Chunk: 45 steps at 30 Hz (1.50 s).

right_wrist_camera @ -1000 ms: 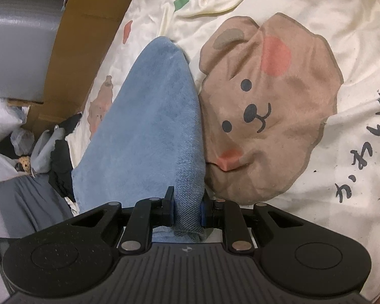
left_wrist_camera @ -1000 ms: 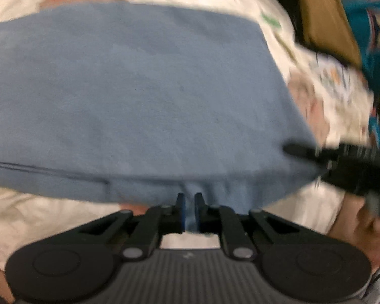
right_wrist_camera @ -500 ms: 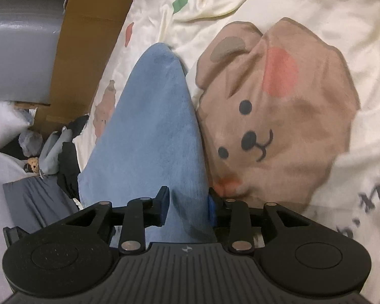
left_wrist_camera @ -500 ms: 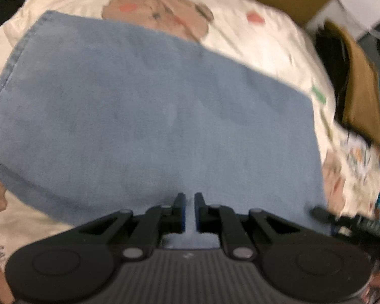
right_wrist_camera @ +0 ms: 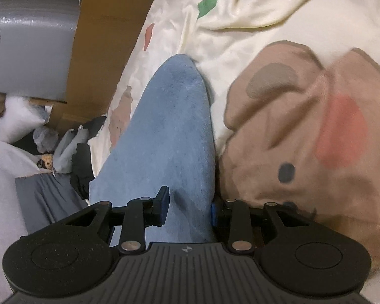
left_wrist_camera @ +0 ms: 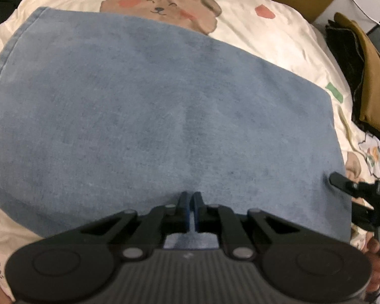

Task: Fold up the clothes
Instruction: 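Lift the blue cloth with both tools and fold it over onto itself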

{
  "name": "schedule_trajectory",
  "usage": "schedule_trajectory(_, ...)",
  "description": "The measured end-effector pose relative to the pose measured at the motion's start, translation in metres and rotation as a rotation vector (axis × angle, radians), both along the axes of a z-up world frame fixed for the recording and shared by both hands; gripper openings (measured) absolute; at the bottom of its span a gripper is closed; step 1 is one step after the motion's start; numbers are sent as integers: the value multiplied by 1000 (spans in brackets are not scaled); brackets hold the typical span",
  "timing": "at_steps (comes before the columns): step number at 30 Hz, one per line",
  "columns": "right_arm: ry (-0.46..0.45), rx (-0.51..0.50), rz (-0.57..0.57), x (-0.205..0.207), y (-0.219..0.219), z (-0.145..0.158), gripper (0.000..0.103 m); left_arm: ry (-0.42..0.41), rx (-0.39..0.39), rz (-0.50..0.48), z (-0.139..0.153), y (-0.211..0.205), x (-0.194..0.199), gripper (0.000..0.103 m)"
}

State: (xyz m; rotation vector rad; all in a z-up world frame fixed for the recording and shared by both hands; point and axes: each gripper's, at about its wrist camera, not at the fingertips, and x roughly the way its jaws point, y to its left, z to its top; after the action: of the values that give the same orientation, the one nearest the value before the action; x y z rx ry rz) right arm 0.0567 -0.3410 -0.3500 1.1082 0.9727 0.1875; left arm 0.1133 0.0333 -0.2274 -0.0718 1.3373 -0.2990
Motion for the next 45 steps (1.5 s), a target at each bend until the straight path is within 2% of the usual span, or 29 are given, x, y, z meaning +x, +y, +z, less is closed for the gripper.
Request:
schedule_trajectory(1,3,-3,2,1,1,0,33,-1,-2,0,1,2,0,5)
schedule_trajectory(4,12,-22,19,2,1,6,9,-8,-3,-5,5,5,-1,3)
schedule_trajectory(5,1,-26,24,2,1,12,7,-14,-2,-8,7,6,-1,3)
schedule_trajectory(10,-22,-93,63,7,12,48,6,-37,-17,-14,13,5,0,3)
schedule_trajectory(15,-22,-192,126,18,32,90,6,-29,-3,-48,-2,-9,8,3)
schedule_trajectory(21,-20,-269,181,29,52,131,6,-23,-31,-30,-5,1,6,3)
schedule_trajectory(28,7,-295,198,37,68,157,6,-17,-32,-42,-15,5,-5,3)
schedule_trajectory(31,19,-334,212,38,78,173,6,-8,-55,-21,-11,22,-17,3)
schedule_trajectory(37,32,-414,233,40,101,205,5,-11,-52,-26,-24,18,-21,2)
schedule_trajectory(45,20,-461,274,50,116,220,5,-24,-71,-16,-30,13,-11,1)
